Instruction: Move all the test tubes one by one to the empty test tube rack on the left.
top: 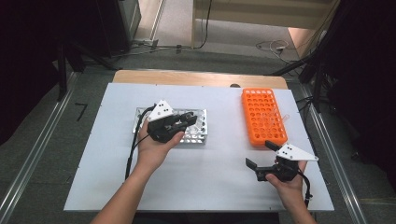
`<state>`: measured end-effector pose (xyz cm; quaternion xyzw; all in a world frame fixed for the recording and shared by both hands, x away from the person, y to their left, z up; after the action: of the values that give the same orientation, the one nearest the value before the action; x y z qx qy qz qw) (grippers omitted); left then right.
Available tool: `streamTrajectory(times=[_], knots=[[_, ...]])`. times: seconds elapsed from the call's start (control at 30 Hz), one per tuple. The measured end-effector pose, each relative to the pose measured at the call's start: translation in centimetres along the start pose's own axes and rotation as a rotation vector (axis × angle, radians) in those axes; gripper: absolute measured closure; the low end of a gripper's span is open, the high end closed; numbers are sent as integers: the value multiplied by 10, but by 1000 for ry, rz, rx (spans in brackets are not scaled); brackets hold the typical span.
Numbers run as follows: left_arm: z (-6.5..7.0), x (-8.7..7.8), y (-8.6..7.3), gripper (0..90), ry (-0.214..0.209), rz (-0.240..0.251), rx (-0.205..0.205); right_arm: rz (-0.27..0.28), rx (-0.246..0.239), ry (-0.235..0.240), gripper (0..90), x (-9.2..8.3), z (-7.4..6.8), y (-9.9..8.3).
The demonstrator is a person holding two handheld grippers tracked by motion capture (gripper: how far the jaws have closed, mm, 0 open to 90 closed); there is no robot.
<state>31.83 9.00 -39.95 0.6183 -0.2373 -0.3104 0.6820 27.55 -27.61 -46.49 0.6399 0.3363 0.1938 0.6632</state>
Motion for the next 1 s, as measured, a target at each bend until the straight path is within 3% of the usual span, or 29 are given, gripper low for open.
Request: streamTrajectory(times=[0.27, 0.6, 1.0], knots=[[-13, 10, 10, 760, 23, 4, 0, -4, 4, -3, 0, 1, 2, 0], [-31, 34, 16, 761, 45, -21, 9, -2, 5, -7, 0, 0, 3, -1], [-42, 63, 8, 761, 60, -106, 29, 1, 4, -8, 0, 0, 4, 0]])
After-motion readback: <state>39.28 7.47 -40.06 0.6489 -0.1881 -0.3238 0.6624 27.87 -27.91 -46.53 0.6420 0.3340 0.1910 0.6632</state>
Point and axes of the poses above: each handheld gripper's, and its own axes: x roughly forward along the jaws, y roughly out of its top, z roughly to its right, the point moved 1 cm from there along x, roughly forward along the jaws, and after that the axes turned 14 degrees about z, right-handed, at the moved point
